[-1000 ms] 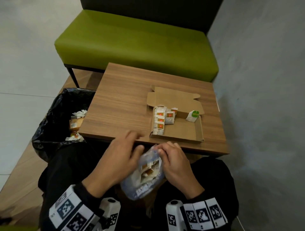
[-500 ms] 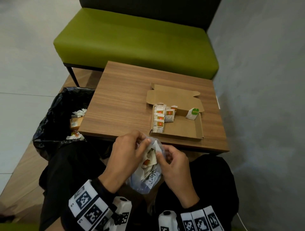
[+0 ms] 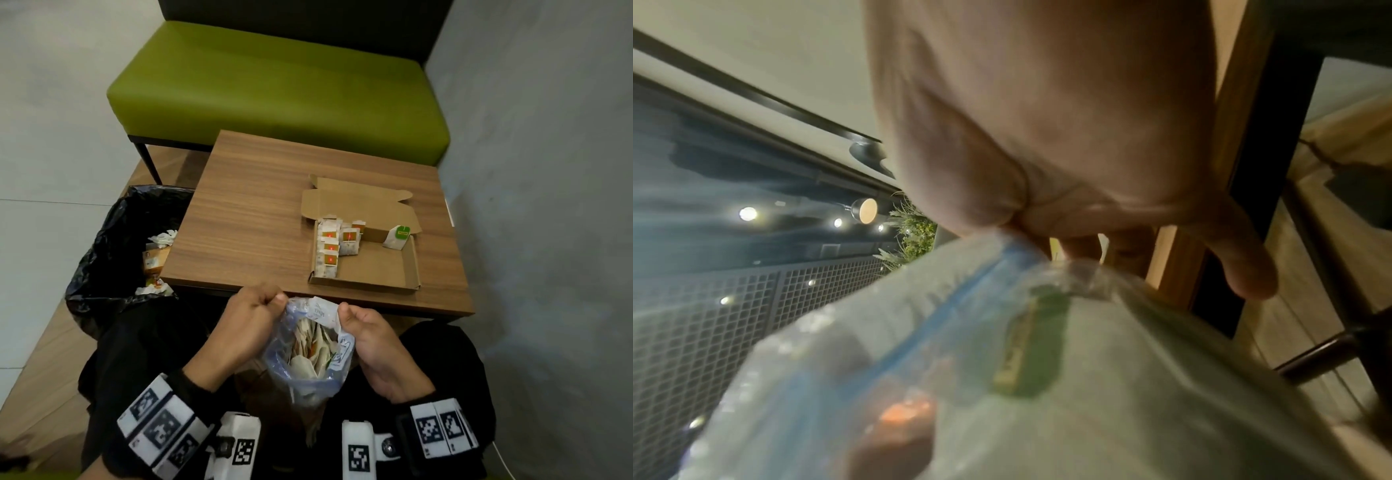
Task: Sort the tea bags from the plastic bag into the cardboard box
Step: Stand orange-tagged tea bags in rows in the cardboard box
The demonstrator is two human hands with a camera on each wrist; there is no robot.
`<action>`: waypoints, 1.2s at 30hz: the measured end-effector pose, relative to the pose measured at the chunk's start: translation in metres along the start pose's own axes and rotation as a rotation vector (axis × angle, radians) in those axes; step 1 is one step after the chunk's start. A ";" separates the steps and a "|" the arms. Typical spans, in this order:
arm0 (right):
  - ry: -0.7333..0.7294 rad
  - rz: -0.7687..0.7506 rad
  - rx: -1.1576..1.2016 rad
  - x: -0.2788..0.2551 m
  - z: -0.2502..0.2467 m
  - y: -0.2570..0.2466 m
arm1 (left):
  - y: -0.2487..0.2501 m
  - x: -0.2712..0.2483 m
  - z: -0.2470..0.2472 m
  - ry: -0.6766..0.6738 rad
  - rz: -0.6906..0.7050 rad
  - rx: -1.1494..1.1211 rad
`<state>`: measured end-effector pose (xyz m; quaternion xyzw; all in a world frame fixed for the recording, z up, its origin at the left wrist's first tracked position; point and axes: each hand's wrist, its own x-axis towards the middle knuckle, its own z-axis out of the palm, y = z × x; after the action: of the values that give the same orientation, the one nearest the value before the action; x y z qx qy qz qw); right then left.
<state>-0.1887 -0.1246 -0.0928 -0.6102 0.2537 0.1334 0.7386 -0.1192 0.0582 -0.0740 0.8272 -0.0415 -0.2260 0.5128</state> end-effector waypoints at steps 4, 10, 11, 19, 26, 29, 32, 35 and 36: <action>-0.028 -0.017 -0.018 0.001 0.004 -0.001 | 0.015 -0.009 -0.002 0.028 0.323 0.186; -0.050 -0.053 -0.065 0.003 0.006 -0.003 | 0.005 -0.003 0.004 0.046 0.453 0.450; -0.015 -0.088 -0.135 0.003 0.008 -0.003 | 0.004 -0.003 0.007 0.059 0.449 0.468; 0.244 -0.424 -0.510 -0.022 0.003 -0.008 | 0.000 0.000 0.014 0.181 0.284 0.374; 0.288 -0.383 -0.655 -0.012 -0.008 -0.002 | -0.008 -0.001 0.020 0.118 0.291 -0.013; 0.220 -0.288 -0.430 -0.012 -0.008 -0.007 | -0.014 0.001 0.016 0.116 0.284 0.052; 0.123 -0.227 -0.318 -0.013 -0.005 -0.007 | -0.016 0.002 0.007 0.105 0.323 0.217; 0.062 -0.226 -0.313 -0.012 -0.006 -0.007 | -0.010 0.000 0.002 0.016 0.435 0.336; 0.051 -0.234 -0.315 -0.012 -0.007 -0.008 | -0.008 -0.001 0.001 -0.017 0.455 0.379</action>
<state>-0.1960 -0.1317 -0.0807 -0.7467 0.1758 0.0693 0.6377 -0.1213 0.0615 -0.0806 0.8756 -0.2718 -0.1004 0.3864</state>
